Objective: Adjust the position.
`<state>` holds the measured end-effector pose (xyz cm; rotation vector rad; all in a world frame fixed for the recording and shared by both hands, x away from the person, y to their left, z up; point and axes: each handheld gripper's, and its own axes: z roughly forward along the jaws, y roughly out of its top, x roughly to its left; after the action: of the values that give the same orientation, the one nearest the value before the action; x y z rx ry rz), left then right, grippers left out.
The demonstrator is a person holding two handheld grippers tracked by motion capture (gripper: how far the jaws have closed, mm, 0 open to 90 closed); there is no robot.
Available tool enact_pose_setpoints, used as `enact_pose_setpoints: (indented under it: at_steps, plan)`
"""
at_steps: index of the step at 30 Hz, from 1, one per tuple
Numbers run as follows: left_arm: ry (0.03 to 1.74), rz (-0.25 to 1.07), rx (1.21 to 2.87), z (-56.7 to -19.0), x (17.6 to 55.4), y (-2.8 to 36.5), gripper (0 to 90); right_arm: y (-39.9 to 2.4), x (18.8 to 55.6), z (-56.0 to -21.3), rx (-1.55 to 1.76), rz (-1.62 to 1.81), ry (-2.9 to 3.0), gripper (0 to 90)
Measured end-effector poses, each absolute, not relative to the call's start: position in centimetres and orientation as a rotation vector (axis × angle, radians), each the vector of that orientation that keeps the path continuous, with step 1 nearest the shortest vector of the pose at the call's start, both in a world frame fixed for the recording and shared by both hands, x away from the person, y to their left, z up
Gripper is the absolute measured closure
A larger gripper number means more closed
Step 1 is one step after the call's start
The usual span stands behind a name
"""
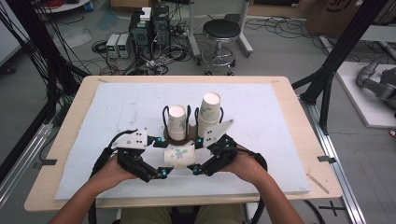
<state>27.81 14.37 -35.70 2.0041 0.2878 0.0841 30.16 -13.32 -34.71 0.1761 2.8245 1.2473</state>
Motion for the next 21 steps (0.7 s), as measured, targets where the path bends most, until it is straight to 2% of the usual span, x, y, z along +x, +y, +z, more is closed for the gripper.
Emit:
enact_pose_setpoints:
  at_steps: [21]
  plan:
    - [0.259, 0.110, 2.176, -35.6, 28.2, 13.2, 18.7, -10.0, 30.2, -32.5, 0.029, 0.864, 2.915, 29.5]
